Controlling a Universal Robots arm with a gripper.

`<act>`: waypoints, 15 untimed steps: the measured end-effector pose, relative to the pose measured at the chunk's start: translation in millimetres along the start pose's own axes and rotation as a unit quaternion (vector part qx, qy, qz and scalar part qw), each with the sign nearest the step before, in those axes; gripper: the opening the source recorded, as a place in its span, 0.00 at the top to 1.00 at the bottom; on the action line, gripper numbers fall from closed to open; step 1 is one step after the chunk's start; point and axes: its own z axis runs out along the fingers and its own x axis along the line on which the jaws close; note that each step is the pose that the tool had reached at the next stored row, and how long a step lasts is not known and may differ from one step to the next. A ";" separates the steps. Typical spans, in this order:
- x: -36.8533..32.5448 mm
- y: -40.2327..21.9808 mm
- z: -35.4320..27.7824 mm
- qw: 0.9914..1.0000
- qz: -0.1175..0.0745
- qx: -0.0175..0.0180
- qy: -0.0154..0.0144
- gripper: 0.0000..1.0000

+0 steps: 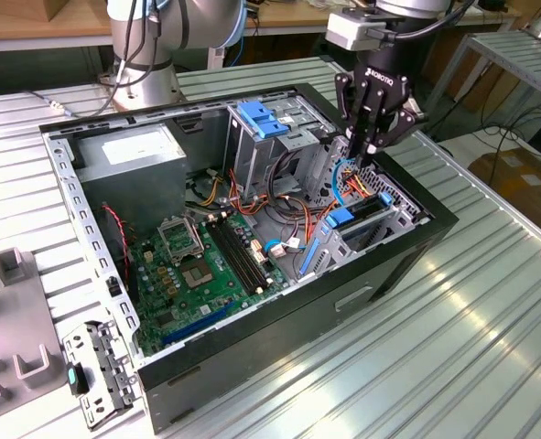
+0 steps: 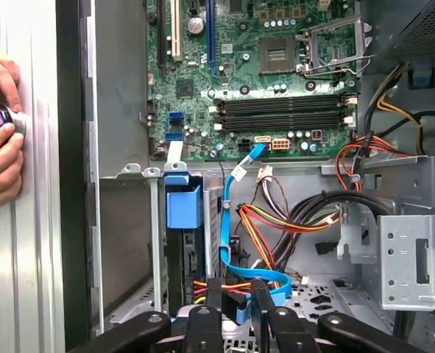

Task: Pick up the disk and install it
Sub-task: 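Insert the second disk wire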

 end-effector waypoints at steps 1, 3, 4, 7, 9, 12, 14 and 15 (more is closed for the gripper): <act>-1.0 0.0 -0.4 1.000 0.000 0.000 0.007 0.70; -1.7 -0.1 0.3 1.000 0.000 0.000 0.014 0.70; -2.1 -0.1 1.0 1.000 0.000 0.000 0.017 0.70; -2.8 -0.5 3.6 1.000 0.000 0.001 0.019 0.78; -3.0 -0.5 4.5 1.000 0.000 0.001 0.019 0.84; -2.7 -0.6 5.2 1.000 0.000 0.001 0.018 0.84; -0.6 -0.5 6.2 1.000 0.000 0.001 0.014 0.84; 2.1 0.2 7.2 1.000 -0.001 0.002 0.008 0.84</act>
